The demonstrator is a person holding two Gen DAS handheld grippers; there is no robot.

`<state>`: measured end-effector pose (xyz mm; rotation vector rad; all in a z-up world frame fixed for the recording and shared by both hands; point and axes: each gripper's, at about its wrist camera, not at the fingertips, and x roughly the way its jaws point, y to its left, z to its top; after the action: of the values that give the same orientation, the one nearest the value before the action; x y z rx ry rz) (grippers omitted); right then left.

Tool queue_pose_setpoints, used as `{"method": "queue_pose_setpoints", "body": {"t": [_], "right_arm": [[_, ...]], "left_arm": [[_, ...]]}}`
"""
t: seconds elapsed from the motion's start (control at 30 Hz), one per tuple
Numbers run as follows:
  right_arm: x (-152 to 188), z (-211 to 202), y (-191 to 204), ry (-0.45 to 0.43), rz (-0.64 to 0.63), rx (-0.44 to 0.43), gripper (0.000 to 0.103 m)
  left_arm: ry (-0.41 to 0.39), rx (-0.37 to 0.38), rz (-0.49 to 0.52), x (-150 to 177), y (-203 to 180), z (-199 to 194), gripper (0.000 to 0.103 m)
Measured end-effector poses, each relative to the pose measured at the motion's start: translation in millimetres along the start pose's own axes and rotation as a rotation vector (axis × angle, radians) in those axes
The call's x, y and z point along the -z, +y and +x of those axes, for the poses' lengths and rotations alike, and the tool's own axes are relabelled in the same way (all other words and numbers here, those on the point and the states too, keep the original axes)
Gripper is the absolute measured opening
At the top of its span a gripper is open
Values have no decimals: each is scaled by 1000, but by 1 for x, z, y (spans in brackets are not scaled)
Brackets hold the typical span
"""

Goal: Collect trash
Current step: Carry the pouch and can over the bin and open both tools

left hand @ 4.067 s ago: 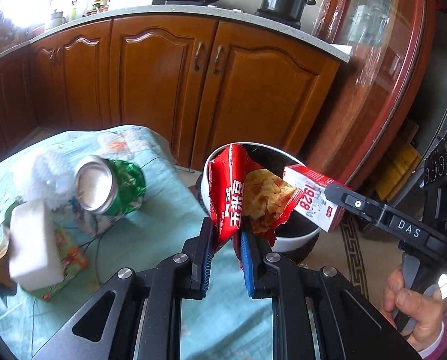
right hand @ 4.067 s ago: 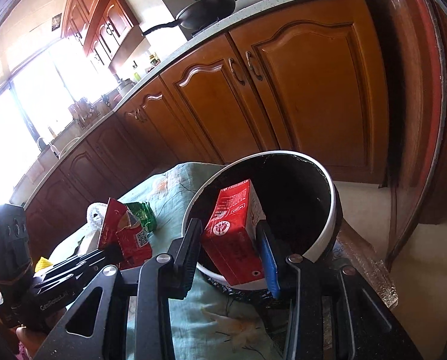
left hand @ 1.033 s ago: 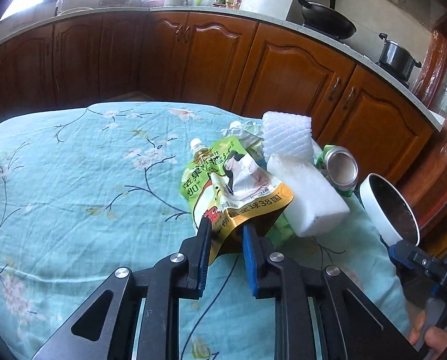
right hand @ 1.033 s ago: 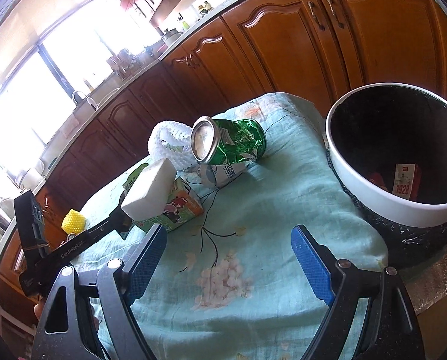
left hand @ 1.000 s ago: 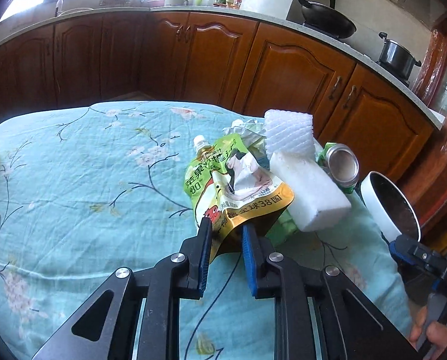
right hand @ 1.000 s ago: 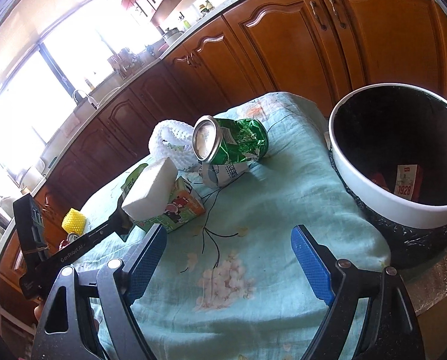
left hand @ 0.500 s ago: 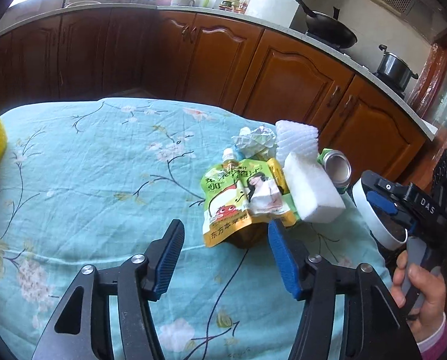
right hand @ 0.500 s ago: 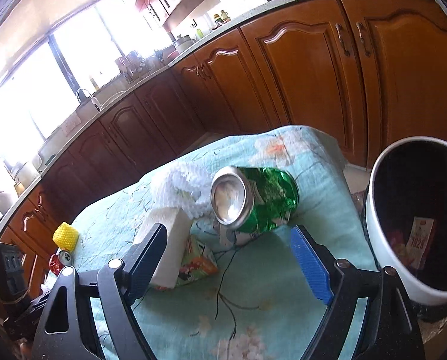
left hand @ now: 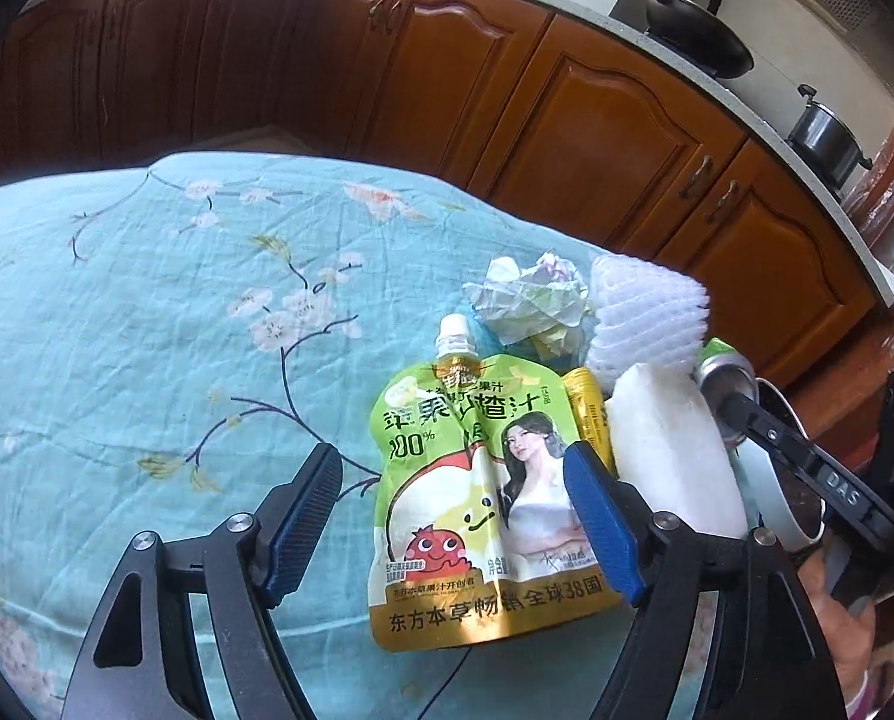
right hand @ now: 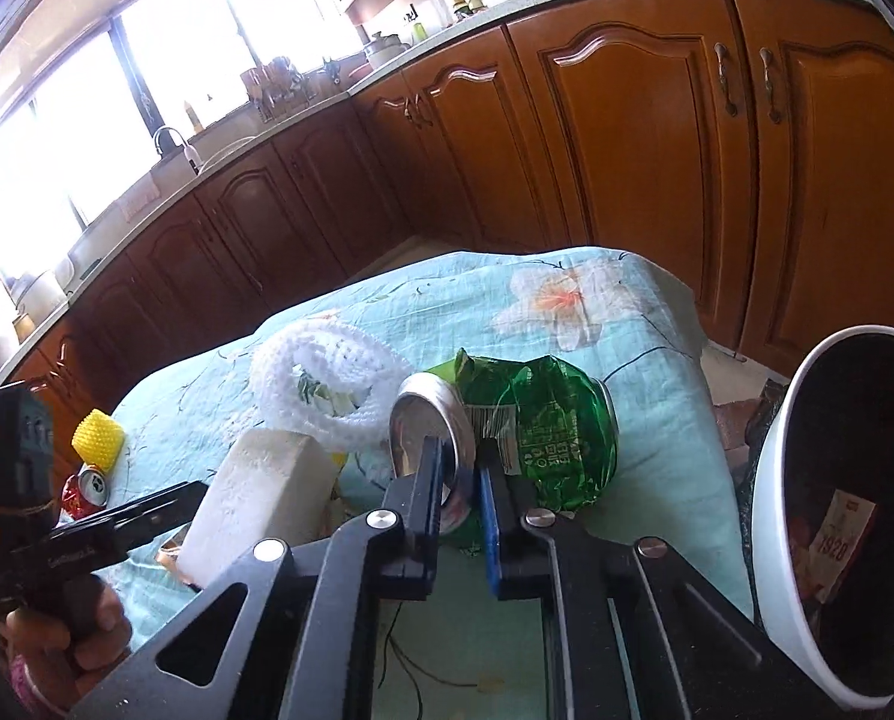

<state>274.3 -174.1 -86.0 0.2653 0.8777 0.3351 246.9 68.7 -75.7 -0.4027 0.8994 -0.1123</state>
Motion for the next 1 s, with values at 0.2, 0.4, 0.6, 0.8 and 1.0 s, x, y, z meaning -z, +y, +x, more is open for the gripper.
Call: {"method": "queue_pose_setpoints", "body": {"t": [0.2, 0.4, 0.6, 0.8, 1.0], "right_arm": [[21, -33, -4, -8, 23, -53, 11], [40, -60, -10, -23, 59, -87, 11], [48, -71, -18, -30, 109, -94, 11], [54, -81, -24, -43, 124, -89, 11], [57, -92, -31, -57, 136, -84, 11]], "left_arm": [[83, 48, -38, 6, 7, 22, 79], [51, -5, 57, 18, -9, 25, 67], [38, -7, 104, 26, -11, 21, 44], [-31, -21, 124, 44, -11, -19, 41], [-123, 13, 133, 54, -19, -68, 40]]}}
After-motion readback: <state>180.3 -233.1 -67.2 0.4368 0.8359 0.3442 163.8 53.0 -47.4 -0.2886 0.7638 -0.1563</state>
